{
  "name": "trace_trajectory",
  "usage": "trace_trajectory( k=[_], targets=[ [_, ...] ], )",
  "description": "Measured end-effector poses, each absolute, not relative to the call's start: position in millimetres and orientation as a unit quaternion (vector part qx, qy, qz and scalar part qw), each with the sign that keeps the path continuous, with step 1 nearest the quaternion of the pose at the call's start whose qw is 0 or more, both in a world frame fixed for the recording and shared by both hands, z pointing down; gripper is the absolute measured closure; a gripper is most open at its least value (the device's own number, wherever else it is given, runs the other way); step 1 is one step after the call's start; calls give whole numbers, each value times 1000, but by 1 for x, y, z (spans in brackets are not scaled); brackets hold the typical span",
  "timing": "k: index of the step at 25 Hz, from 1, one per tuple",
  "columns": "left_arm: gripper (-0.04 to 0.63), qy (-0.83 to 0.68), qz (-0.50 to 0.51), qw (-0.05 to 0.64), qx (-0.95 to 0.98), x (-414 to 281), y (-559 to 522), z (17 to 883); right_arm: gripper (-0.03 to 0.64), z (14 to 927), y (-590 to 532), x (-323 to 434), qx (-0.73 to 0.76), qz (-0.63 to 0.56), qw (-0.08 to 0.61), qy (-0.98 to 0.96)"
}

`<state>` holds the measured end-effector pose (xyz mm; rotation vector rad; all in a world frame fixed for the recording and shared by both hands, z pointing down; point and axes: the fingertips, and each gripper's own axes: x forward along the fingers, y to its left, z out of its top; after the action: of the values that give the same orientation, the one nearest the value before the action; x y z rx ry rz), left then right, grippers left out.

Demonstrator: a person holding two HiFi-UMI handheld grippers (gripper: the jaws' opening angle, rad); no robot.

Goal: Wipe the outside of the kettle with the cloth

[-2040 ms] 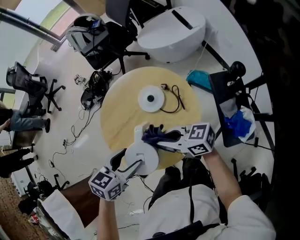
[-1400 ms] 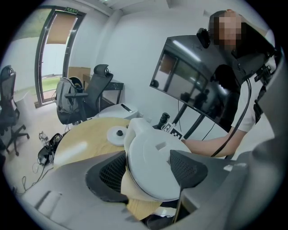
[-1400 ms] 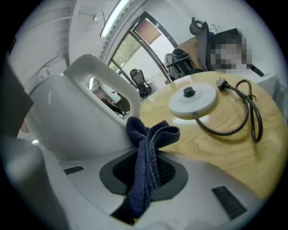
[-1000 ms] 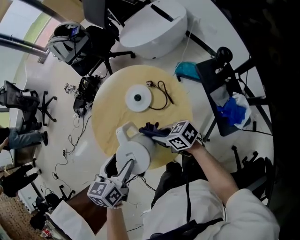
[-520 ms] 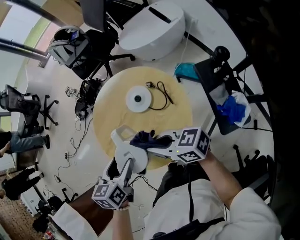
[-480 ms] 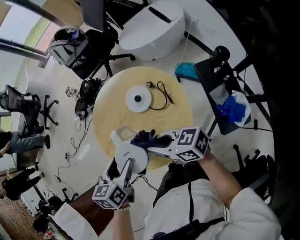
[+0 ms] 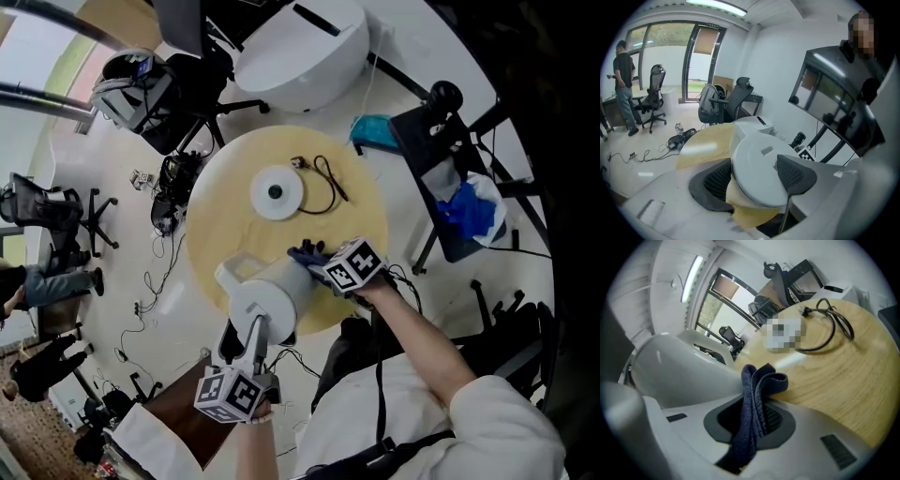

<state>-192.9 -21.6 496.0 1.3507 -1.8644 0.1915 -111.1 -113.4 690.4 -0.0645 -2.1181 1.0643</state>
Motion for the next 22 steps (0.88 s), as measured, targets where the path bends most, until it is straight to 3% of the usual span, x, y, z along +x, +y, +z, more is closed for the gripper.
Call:
trace_trajectory(
  k=[5,16,22],
  targets=[
    [279,-757,59,400,514,-196,-20,496,552,707,-112,-111,4,397,403,-825],
    [276,-791,21,396,466,-200,-19,498,552,555,-108,-118,-68,394,247,-883],
    [276,-802,11,391,451,-200,-20,498,552,496,-100,-111,-78,363,210,-904]
  ],
)
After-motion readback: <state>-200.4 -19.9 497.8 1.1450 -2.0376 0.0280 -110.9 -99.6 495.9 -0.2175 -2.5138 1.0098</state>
